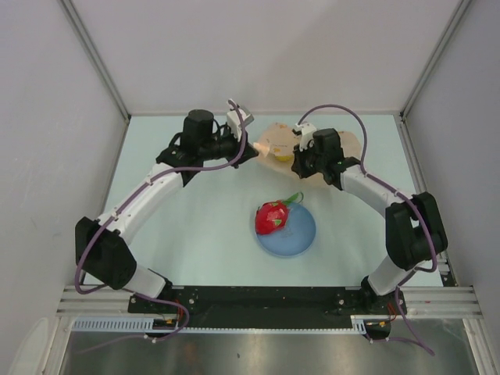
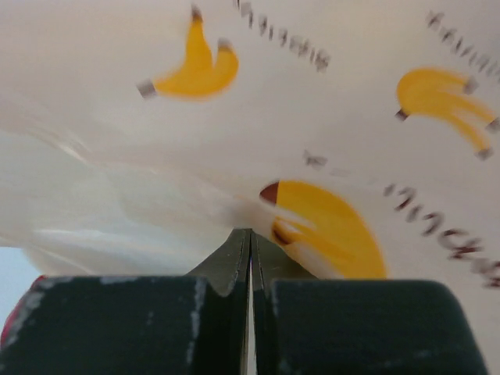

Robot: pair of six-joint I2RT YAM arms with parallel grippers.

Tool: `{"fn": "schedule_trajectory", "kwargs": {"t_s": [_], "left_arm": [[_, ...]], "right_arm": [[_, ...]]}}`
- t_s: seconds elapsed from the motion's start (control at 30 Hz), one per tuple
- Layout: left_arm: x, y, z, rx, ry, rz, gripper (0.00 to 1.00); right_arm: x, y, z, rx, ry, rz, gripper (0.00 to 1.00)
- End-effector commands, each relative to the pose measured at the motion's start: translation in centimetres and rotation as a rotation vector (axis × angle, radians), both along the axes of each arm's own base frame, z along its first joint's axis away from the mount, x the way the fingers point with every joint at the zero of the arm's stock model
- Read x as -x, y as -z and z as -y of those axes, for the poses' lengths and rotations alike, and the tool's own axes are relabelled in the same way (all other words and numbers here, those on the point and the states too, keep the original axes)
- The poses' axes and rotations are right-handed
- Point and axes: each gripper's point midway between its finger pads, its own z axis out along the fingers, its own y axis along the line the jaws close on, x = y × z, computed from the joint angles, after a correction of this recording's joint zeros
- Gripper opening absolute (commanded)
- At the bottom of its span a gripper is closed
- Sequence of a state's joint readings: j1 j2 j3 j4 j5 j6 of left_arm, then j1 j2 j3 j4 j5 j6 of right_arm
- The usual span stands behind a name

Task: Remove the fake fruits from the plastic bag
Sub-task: Take out the fake fruit from the plastic bag.

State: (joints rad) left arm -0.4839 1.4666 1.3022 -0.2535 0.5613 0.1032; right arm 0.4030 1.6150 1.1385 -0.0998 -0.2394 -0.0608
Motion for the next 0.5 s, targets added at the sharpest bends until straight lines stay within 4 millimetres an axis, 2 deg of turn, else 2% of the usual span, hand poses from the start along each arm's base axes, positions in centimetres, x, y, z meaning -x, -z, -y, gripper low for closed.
{"fn": "schedule_trajectory", "kwargs": {"t_s": [0.0, 0.07, 0.13, 0.2, 0.27, 0.37, 0.4, 0.43, 0.47], "left_arm": [[-1.3, -5.3, 0.9, 0.075, 0.005, 0.099, 0.00], [-1.3, -5.4, 1.2, 0.081, 0.015, 0.094, 0.00], [-1.3, -4.8, 1.2, 0.073, 0.017, 0.082, 0.00], [-1.2, -4.7, 1.2, 0.077, 0.016, 0.073, 0.00], [-0.8, -5.6, 1.4, 0.100, 0.034, 0.078, 0.00], [0.0, -6.8, 1.7, 0.123, 0.080, 0.089, 0.00], [0.2, -6.8, 1.8, 0.119, 0.089, 0.082, 0.00], [0.4, -6.8, 1.8, 0.113, 0.105, 0.093, 0.00], [0.8, -6.7, 1.9, 0.112, 0.127, 0.089, 0.00]], "right_arm": [[-0.5, -1.4, -0.1, -0.063, 0.056, -0.046, 0.00], [-1.1, -2.1, 0.0, -0.083, 0.087, -0.031, 0.00], [-1.9, -3.6, 0.6, -0.098, 0.119, 0.001, 0.00], [-1.8, -3.9, 0.8, -0.096, 0.120, 0.005, 0.00], [-1.8, -3.0, 1.4, -0.072, 0.155, -0.023, 0.00], [-2.1, -0.8, 1.1, -0.094, 0.193, -0.094, 0.00], [-2.5, -0.5, 1.2, -0.110, 0.213, -0.103, 0.05], [-3.4, -0.1, 0.9, -0.129, 0.232, -0.111, 0.18], [-4.0, 0.1, 0.9, -0.140, 0.253, -0.118, 0.23]]}}
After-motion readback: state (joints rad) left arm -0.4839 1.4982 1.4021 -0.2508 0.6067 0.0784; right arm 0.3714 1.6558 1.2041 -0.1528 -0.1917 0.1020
